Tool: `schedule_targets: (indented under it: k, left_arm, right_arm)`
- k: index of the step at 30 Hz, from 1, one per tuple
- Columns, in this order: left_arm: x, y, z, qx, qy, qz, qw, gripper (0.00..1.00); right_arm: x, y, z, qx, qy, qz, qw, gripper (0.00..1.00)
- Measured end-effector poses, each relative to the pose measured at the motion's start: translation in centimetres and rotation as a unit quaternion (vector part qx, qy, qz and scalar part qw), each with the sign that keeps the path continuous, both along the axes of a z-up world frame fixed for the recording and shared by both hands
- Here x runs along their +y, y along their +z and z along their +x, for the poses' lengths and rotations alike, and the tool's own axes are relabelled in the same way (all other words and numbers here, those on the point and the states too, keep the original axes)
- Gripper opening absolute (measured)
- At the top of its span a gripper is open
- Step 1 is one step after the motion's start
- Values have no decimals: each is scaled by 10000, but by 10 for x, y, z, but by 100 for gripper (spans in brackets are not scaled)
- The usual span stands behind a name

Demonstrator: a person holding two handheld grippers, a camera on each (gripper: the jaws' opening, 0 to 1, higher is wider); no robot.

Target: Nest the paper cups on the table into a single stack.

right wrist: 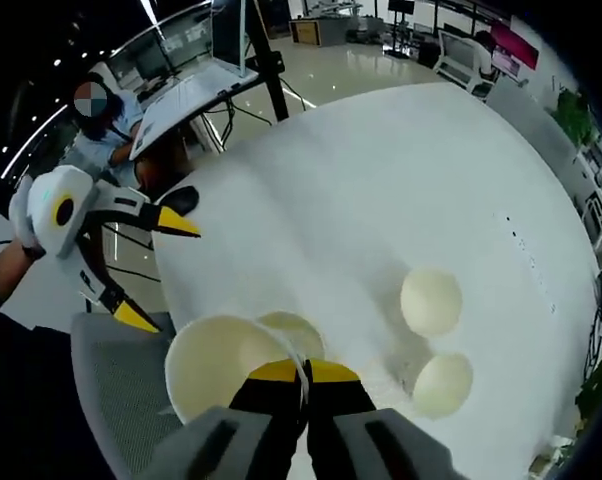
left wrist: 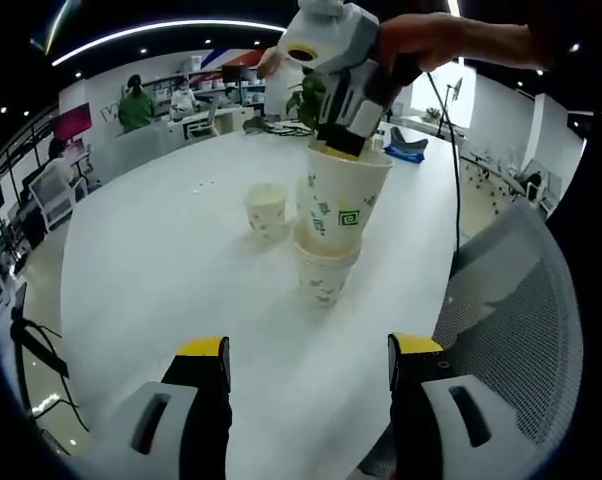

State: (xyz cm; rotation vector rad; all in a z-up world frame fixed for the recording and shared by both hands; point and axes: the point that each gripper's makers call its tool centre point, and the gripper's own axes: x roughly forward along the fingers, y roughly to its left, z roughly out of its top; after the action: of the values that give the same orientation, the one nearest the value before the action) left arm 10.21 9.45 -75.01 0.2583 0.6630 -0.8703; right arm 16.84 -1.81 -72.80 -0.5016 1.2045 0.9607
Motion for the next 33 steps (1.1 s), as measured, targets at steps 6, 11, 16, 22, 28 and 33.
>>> schedule_targets:
  k: [6, 11, 16, 22, 28, 33]
  left_arm:
    - [1, -1, -1, 4, 15, -1, 10000, 62]
    - [1, -1, -2, 8, 11, 6, 10000, 62]
    - [2, -2, -2, 7, 29, -4, 10000, 62]
    - [1, -2, -4, 16, 20, -1, 10000, 62]
    - [0, -1, -5, 6, 14, -2, 10000, 62]
    - [1, -1, -5, 2, 16, -6, 10000, 62]
  right_arm:
    - [1, -5, -2, 21, -5, -40, 10000, 0]
    - [3, -11, -2, 17, -4, -65, 10000, 0]
    - [3, -15, -4, 18, -11, -111, 9999, 0]
    - [3, -19, -5, 21, -34, -141, 9999, 0]
    - [3, -25, -2, 24, -58, -169, 9998, 0]
    - [4, -28, -1, 23, -64, -184, 9998, 0]
